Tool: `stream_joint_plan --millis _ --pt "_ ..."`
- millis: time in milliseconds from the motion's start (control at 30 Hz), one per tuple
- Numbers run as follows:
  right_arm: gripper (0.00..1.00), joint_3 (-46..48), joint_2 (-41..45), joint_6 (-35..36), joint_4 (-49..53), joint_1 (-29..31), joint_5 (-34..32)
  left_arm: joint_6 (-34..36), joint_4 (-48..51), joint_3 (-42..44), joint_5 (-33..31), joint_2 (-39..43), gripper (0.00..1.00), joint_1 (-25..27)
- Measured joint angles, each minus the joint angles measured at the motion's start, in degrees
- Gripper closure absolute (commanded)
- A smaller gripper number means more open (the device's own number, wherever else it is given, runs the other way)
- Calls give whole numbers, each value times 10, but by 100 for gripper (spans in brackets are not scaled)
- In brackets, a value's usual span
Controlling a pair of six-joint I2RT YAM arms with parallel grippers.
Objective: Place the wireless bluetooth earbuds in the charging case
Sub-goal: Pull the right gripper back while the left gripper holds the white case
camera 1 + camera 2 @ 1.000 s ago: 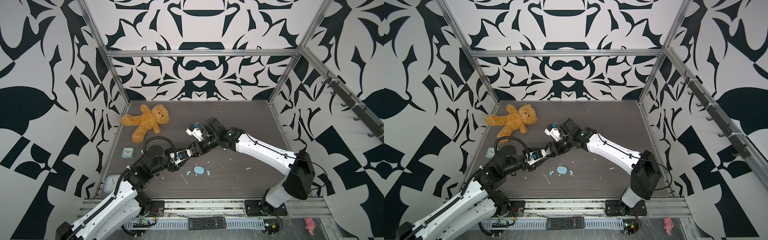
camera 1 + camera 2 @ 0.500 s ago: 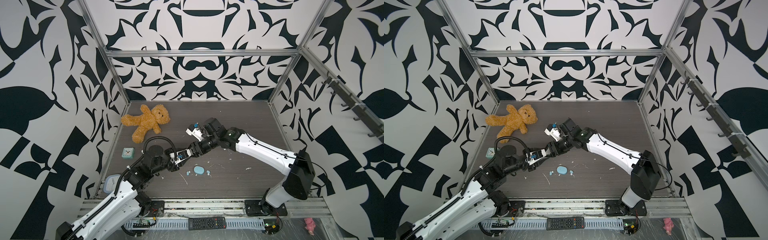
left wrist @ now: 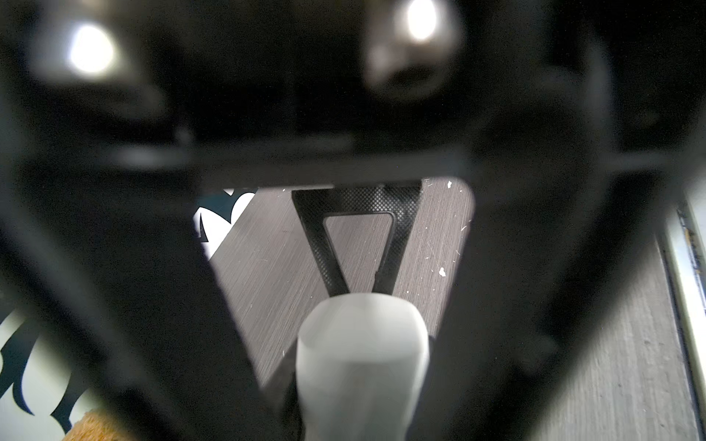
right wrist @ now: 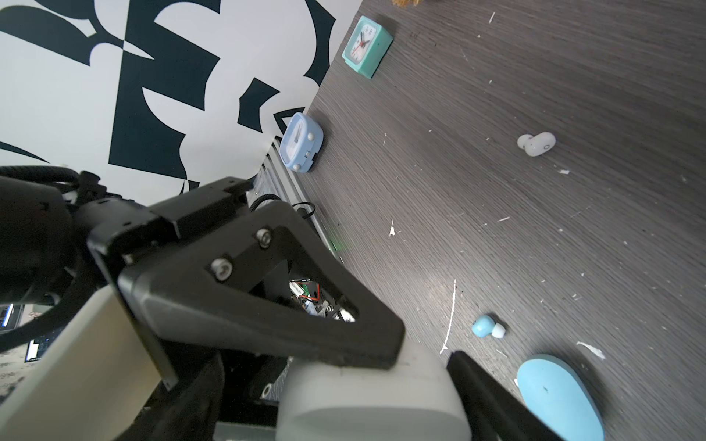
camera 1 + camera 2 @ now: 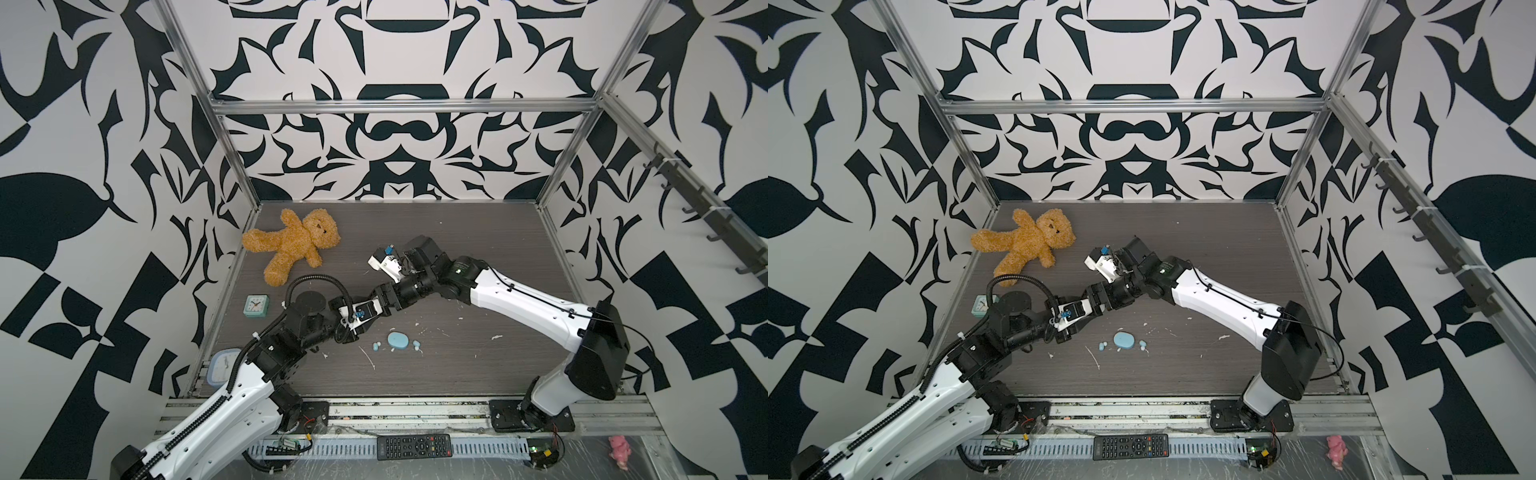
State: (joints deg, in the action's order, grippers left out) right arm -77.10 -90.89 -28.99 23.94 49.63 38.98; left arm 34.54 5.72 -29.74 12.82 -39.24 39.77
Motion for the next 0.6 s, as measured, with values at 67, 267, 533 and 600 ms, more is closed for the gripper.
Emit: stream_joint_plan --millis 67,267,533,600 --pt "0 0 10 7 7 0 -12 -2 4 0 0 2 100 0" --pt "0 5 85 29 24 -1 -64 -51 38 -2 12 19 100 0" --pt "0 96 228 59 -20 -4 -153 -184 110 -61 67 23 100 0" --pt "0 128 254 72 -32 -4 -157 -214 127 -75 79 23 100 0"
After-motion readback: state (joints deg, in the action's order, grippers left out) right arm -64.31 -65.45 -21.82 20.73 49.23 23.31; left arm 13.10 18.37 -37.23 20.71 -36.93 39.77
